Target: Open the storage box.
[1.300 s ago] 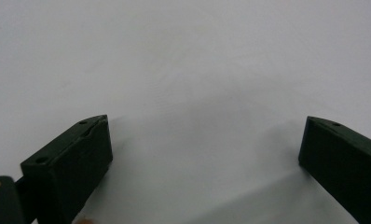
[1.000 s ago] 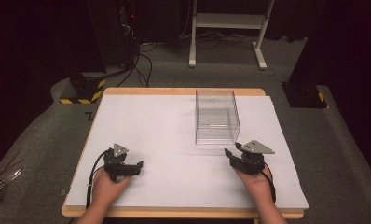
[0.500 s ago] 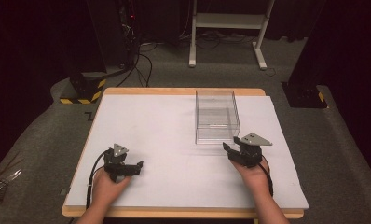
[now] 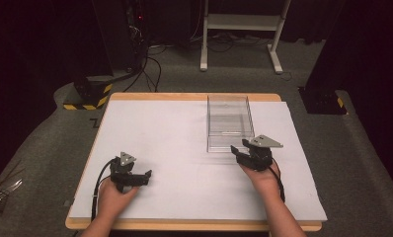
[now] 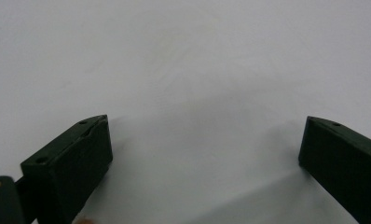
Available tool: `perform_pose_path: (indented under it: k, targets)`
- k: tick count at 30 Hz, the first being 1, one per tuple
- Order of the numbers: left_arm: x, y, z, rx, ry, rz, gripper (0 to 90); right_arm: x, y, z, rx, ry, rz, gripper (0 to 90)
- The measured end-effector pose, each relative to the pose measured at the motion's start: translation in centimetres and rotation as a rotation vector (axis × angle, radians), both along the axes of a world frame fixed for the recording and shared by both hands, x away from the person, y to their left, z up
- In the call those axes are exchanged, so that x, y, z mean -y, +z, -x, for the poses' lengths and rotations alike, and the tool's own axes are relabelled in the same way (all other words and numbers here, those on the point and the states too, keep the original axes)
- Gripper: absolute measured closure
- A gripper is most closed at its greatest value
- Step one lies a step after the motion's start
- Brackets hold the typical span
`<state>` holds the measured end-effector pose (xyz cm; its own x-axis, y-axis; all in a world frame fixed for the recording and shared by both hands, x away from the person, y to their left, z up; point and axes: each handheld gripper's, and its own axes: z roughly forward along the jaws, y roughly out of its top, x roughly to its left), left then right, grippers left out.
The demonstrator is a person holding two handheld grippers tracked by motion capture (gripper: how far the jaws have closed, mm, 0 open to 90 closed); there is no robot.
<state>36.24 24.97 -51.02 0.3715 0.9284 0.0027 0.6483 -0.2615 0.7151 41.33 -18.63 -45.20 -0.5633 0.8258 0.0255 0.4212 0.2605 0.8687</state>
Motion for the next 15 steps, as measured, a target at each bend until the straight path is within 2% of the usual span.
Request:
perform_pose_path:
  k: [5,15]
  targets:
    - [0.0,0.0,0.0,0.0,0.0,-0.001,2.8,-0.1,0.0,-0.7,-0.004,-0.003,-0.017,42.8]
    - [0.0,0.0,0.0,0.0,0.0,0.0,2.8,0.5,-0.4,-2.1,-0.014,0.04,-0.069,49.7]
